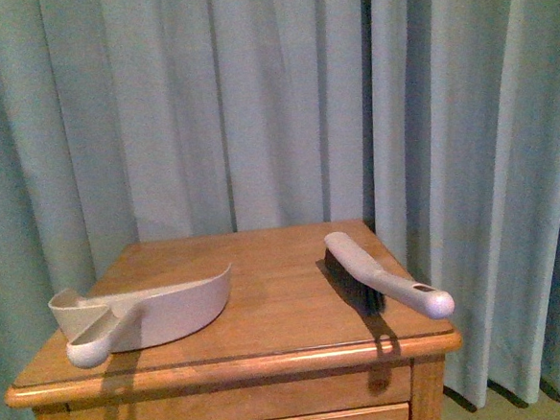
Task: Clean up trash
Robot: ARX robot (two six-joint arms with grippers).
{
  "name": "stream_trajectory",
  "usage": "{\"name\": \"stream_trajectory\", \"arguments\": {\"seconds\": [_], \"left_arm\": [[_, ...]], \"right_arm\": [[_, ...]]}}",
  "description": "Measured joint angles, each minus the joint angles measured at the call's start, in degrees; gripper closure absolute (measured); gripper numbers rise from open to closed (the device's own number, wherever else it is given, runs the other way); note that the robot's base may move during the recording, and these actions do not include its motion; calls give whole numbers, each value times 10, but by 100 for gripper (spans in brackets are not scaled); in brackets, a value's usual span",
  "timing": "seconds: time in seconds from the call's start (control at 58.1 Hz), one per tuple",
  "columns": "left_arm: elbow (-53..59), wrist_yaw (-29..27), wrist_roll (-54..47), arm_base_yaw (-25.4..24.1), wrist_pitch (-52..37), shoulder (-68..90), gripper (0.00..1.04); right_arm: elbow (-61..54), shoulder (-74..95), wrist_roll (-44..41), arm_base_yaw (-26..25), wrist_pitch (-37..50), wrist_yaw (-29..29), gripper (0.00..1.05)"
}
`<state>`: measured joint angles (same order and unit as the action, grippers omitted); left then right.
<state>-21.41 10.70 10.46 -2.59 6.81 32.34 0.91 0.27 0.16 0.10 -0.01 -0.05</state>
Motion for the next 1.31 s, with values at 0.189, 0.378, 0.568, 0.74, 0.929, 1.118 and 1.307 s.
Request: {"name": "stream_trajectory", "arguments": {"seconds": [0.189,0.378,0.568,0.74,0.929,1.118,1.307], "left_arm": [[-250,-100,-90,90,78,248,8],[-420,-173,-111,158,147,409,8],[-481,-209,-101,193,157,506,8],[-491,-227,-88,204,160,562,8],[-499,-228,-75,211,157,608,8],[-506,-231,-69,208,153,639,8],[-517,-237,-68,200,153,662,8]], "right_arm": [[0,0,0,0,0,0,7],[0,0,0,0,0,0,7],[0,0,0,0,0,0,7],[0,0,0,0,0,0,7],[0,0,0,0,0,0,7],[0,0,0,0,0,0,7],[0,0,0,0,0,0,7]]}}
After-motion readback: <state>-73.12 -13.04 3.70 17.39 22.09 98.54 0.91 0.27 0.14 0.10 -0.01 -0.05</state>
